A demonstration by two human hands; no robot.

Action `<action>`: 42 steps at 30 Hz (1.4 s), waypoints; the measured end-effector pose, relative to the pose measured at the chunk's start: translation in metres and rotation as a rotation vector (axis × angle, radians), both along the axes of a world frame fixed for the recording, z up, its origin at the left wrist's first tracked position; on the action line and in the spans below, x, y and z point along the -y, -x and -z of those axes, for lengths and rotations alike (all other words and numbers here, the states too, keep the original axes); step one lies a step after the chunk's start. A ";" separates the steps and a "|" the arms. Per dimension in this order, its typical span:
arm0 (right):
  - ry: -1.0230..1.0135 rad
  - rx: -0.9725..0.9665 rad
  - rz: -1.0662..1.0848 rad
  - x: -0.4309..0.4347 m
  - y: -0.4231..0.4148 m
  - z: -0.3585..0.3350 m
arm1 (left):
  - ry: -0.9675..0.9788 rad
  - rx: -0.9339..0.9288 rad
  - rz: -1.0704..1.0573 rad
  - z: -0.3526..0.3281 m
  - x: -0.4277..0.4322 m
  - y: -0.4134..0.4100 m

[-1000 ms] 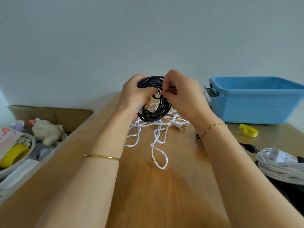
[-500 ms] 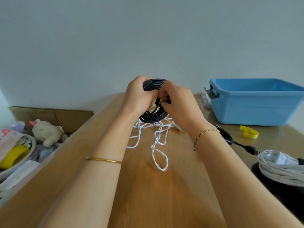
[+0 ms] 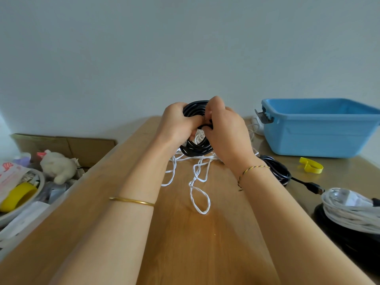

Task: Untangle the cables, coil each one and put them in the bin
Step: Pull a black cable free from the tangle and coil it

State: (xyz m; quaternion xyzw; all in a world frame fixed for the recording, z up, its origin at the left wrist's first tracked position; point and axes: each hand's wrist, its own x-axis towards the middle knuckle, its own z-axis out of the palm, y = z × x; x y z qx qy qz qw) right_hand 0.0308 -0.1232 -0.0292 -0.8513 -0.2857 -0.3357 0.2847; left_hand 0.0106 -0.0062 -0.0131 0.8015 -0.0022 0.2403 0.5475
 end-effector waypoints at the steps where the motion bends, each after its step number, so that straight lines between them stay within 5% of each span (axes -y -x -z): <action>1: -0.002 0.014 0.028 0.000 0.001 0.001 | 0.000 0.003 -0.004 0.000 0.001 0.000; 24: -0.206 0.372 0.015 -0.019 -0.002 0.018 | 0.005 0.018 -0.052 0.000 -0.003 -0.005; 32: -0.220 0.337 0.029 -0.016 0.001 0.020 | 0.014 0.002 -0.015 0.000 -0.005 -0.002; 42: -0.155 0.640 0.304 -0.008 -0.005 0.014 | -0.037 -0.053 0.036 -0.002 -0.003 0.000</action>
